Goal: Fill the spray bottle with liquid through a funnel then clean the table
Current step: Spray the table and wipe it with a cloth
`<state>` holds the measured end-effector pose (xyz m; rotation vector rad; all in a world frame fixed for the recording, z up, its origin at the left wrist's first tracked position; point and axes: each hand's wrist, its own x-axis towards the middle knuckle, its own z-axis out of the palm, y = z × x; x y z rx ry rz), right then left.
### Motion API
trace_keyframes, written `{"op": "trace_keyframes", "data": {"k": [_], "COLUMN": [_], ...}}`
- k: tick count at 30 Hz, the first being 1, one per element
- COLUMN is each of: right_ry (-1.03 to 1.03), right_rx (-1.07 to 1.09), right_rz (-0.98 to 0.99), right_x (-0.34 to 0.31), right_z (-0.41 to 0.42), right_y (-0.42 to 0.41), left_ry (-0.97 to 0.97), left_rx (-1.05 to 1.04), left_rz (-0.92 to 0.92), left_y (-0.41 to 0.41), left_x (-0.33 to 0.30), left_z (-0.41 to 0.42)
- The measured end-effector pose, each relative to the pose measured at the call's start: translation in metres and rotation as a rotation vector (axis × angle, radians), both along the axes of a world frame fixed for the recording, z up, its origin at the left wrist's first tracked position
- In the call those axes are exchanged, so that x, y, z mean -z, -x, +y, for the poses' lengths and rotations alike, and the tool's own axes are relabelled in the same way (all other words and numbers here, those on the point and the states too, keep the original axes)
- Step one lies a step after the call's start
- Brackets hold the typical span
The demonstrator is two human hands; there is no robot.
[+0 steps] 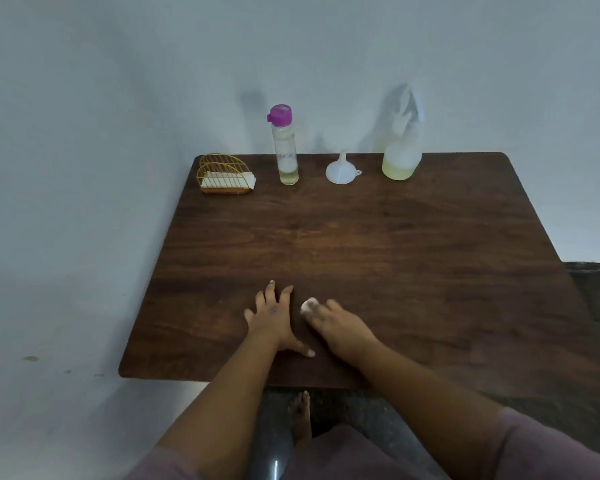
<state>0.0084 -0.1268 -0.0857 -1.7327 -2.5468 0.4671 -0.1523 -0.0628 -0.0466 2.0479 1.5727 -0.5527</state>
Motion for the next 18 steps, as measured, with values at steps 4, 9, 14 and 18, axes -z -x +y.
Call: {"op": "trace_keyframes", "data": {"k": [4,9,14,18], "right_ry": [-0.011,0.037,0.058,0.114], "right_rx": [0.659,0.917,0.104,0.836], "right_rz": [-0.088,-0.060,0.027,-0.006], "right_x": [-0.001,-0.009,0.001,-0.011], "right_z": [-0.005,-0.015,-0.030,-0.002], "right_y": [-0.098,-0.080,0.006,-0.076], "left_ry": [-0.012,-0.007,-0.013,0.056], "left_rx": [0.001,0.073,0.281,0.331], "left_rz": [-0.029,-0.021,0.029,-0.021], "left_y": [-0.012,-0.026,-0.031,-0.031], "left_x": [-0.004,0.001,-0.002,-0.005], "left_z": [0.020,0.024,0.037,0.053]}}
